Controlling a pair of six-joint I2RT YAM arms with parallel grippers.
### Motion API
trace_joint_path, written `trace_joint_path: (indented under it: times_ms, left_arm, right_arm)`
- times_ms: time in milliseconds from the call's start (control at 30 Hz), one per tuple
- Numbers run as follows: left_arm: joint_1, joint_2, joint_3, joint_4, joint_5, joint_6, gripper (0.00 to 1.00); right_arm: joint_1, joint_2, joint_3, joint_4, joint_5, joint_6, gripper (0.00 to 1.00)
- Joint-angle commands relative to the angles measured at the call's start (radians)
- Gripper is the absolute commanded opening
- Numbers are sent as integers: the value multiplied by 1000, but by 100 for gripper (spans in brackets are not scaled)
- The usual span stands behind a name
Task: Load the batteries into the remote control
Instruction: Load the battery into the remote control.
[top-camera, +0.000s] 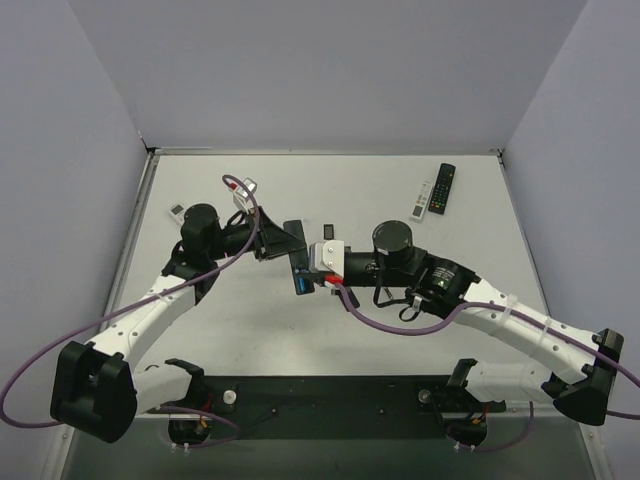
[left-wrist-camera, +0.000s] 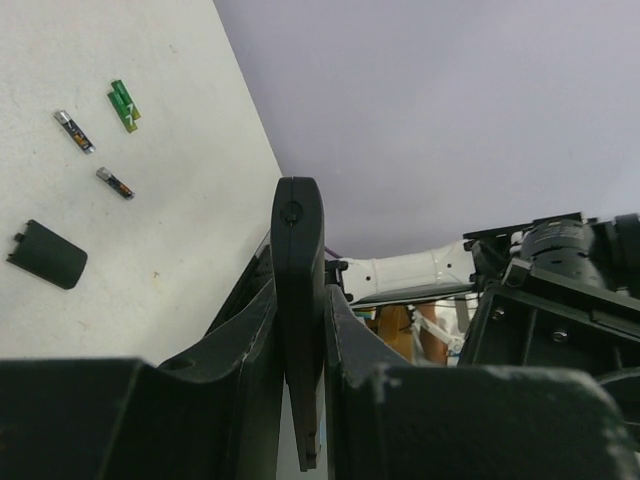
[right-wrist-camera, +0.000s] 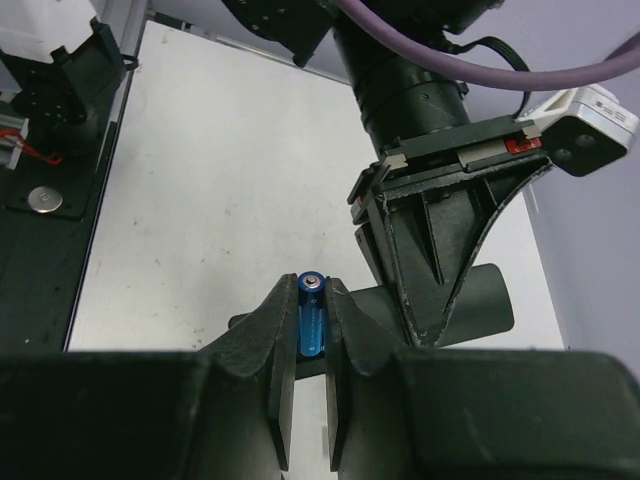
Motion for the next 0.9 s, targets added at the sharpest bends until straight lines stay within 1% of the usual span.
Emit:
trace_joint_path:
  times_ms: [0, 67, 133, 200, 300, 533, 867]
  left_arm:
    - [2, -30, -42, 166, -39, -142, 0]
    - [2, -38, -97, 212, -94, -220, 0]
    - [2, -56, -151, 277, -131, -293, 0]
    - [2, -77, -179, 310, -183, -327, 0]
    - [2, -104, -215, 323, -234, -373, 0]
    - [2, -139, -301, 418, -326, -519, 0]
    - [1, -159, -329, 455, -364, -588, 0]
  right_arm:
    - [5, -11, -82, 301, 55, 119, 0]
    - [4, -5, -102, 359, 84, 187, 0]
    - [7, -7, -134, 424, 108, 219, 0]
    - [7, -13, -162, 486, 148, 253, 0]
    - [9, -25, -196, 530, 187, 271, 0]
    - [13, -37, -225, 533, 187, 310, 0]
    - [13, -68, -271, 510, 227, 297, 0]
